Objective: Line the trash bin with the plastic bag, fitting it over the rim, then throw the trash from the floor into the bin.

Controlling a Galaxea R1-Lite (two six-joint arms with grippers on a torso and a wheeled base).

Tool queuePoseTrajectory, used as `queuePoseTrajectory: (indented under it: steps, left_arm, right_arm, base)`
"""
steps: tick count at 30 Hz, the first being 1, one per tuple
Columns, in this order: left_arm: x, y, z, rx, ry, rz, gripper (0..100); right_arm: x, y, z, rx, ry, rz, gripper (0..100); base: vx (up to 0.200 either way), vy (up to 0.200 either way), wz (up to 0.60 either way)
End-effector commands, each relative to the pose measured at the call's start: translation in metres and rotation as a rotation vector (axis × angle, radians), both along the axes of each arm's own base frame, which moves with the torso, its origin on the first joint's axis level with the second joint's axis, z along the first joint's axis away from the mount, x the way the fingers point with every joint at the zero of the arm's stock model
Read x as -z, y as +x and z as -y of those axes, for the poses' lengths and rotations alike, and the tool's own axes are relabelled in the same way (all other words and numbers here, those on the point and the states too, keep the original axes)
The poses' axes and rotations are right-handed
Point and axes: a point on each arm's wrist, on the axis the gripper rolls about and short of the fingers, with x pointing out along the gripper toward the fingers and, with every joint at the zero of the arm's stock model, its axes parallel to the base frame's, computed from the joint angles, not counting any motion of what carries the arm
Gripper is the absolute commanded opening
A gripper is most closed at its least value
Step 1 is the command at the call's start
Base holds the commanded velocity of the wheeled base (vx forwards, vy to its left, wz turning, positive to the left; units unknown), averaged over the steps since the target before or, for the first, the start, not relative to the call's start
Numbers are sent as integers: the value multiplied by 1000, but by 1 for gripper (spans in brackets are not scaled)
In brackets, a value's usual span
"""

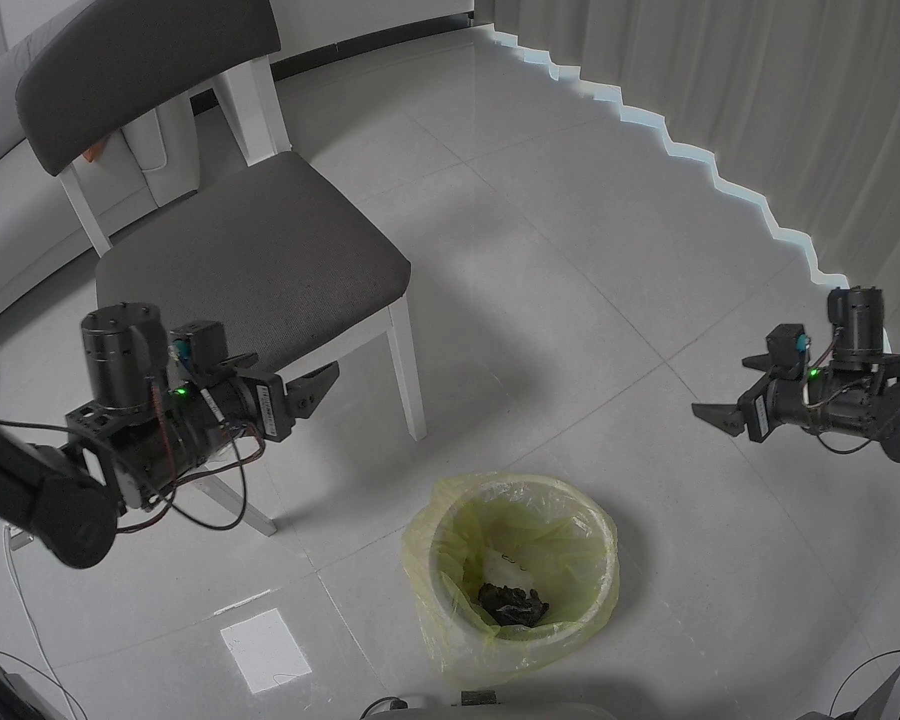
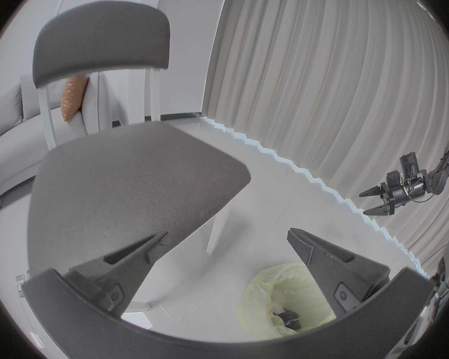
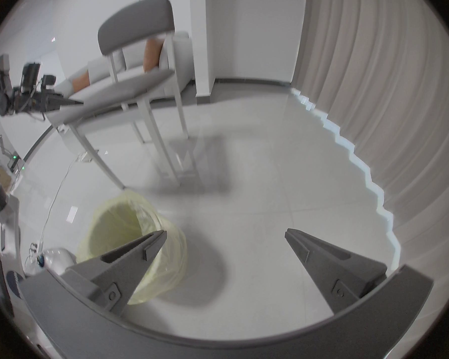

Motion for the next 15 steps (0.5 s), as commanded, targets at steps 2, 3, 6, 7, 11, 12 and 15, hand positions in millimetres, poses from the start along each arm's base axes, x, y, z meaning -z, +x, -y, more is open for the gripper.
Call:
queuePoseTrajectory:
  steps: [2,3,6,7,11,12,15]
  left_arm:
    - [-30,-84,-22,33,-37,98,100]
    - [-29,-91,-24,35,-37,92,100]
    - [-33,-113,-32,31,-50,117,100]
    - [-36,-123,-37,25,-58,139,100]
    - [-46,-164,-57,-19,-75,195,100]
    - [-48,-176,-64,-38,-78,207,100]
    - [-51,-209,-80,-99,-79,233,100]
  right_arm:
    - [-72,-101,-9,6,141,225,100]
    - [-76,-112,-9,6,162,241,100]
    - [-79,-139,-7,5,204,277,100]
    - [-80,-152,-4,8,222,295,100]
    - [-76,-197,4,24,298,357,100]
    - [-73,-209,7,33,316,373,100]
    - [-65,-238,15,69,333,416,100]
  base:
    - [0,0,0]
    - [0,0,0]
    - [0,0,0]
    - [0,0,0]
    - [0,0,0]
    - [0,0,0]
    - [0,0,0]
